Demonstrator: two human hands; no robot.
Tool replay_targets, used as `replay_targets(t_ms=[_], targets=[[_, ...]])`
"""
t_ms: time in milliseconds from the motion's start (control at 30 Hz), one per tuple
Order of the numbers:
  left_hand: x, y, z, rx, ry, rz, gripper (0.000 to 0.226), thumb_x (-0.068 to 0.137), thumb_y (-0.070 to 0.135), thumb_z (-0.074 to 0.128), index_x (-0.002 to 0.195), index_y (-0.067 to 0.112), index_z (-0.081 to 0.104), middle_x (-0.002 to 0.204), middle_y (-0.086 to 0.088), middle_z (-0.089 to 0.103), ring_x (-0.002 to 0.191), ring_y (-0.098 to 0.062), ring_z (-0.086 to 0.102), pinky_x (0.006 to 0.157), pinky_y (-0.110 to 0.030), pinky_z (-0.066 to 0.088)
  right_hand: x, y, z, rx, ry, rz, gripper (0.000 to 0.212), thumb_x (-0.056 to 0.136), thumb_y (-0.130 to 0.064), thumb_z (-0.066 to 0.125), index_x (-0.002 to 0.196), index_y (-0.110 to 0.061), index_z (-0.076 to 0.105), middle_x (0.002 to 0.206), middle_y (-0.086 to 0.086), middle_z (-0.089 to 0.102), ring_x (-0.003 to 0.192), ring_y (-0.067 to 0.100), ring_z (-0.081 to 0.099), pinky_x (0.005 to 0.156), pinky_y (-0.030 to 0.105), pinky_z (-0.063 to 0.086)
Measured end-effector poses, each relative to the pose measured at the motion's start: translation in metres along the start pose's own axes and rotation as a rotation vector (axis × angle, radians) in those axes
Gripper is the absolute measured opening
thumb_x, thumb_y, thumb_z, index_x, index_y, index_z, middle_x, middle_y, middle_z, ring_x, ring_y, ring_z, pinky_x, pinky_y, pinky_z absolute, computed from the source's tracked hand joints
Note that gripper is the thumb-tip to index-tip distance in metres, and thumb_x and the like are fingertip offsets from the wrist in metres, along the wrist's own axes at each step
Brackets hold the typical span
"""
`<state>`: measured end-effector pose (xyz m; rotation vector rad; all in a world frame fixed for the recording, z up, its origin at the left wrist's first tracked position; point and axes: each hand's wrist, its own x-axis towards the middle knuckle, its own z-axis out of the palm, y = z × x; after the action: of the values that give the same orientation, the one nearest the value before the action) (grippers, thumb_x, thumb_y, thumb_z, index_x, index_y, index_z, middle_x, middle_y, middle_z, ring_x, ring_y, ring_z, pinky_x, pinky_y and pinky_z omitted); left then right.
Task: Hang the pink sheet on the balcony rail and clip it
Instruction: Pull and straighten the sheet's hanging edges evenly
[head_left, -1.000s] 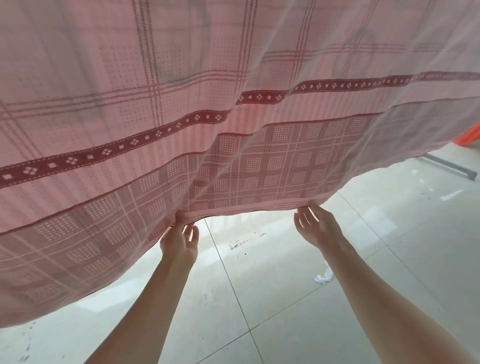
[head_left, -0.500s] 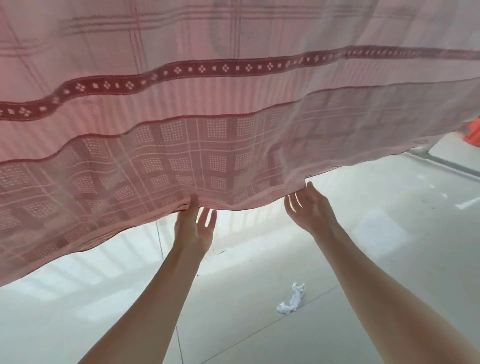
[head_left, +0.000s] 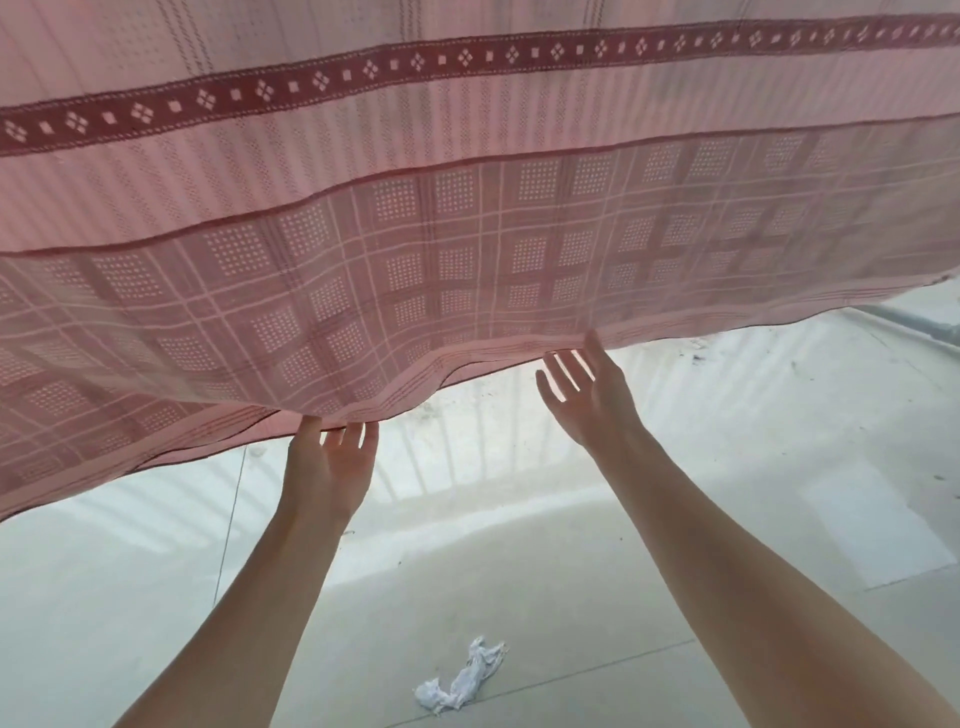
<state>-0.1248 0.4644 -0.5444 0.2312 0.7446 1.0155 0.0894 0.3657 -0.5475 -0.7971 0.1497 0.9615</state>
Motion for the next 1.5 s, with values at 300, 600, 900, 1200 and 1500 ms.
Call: replay_targets(t_ms=[300,600,900,1200,1500], targets=[[-0.001,0.004,-0.003,-0.105,0.052,0.111,0.007,0.088,0.006,0.055,0.092,0.011,0.055,0.100,-0.003,0.057,0.088,-0.017,0.063,0.074,-0.030,0.053,0.019,-0.027,-0.020,0.104,-0.004,0.025,0.005,0.090,-0.014,0.058,0.086,-0.014,0.061,0.077,-0.003,0.068,0.089,0.013,0.060,0.077,0.027,0.048],[0.005,-0.003,-0.013,-0.087,0.076,0.191,0.008,0.091,0.004,0.051,0.088,0.008,0.057,0.085,0.000,0.060,0.083,-0.009,0.060,0.073,-0.021,0.053,0.024,-0.039,-0.032,0.063,0.067,-0.056,0.008,0.093,-0.012,0.054,0.086,-0.012,0.058,0.068,-0.005,0.064,0.073,0.008,0.056,0.067,0.023,0.045],[0.019,0.001,-0.028,0.000,0.103,0.203,0.020,0.093,-0.004,0.043,0.091,0.009,0.058,0.093,0.000,0.061,0.083,-0.009,0.059,0.063,-0.015,0.053,0.025,-0.028,-0.043,0.064,0.031,-0.052,0.005,0.092,-0.012,0.054,0.090,-0.015,0.057,0.089,-0.003,0.060,0.086,0.010,0.056,0.072,0.026,0.045],[-0.008,0.005,-0.042,0.005,0.023,0.132,0.068,0.087,-0.007,0.049,0.140,0.024,0.020,0.105,-0.008,0.051,0.084,-0.012,0.055,0.076,-0.026,0.045,0.023,-0.032,-0.041,0.091,-0.001,-0.018,0.008,0.094,-0.015,0.051,0.095,-0.012,0.058,0.105,0.001,0.059,0.105,0.015,0.054,0.083,0.033,0.049],[0.007,0.002,-0.041,0.094,0.094,0.147,0.046,0.091,-0.009,0.042,0.135,0.004,0.040,0.106,-0.005,0.060,0.093,-0.012,0.060,0.079,-0.025,0.048,0.028,-0.030,-0.032,0.186,-0.004,-0.013,0.010,0.095,-0.013,0.048,0.091,-0.014,0.057,0.095,-0.006,0.062,0.097,0.010,0.058,0.083,0.035,0.045]])
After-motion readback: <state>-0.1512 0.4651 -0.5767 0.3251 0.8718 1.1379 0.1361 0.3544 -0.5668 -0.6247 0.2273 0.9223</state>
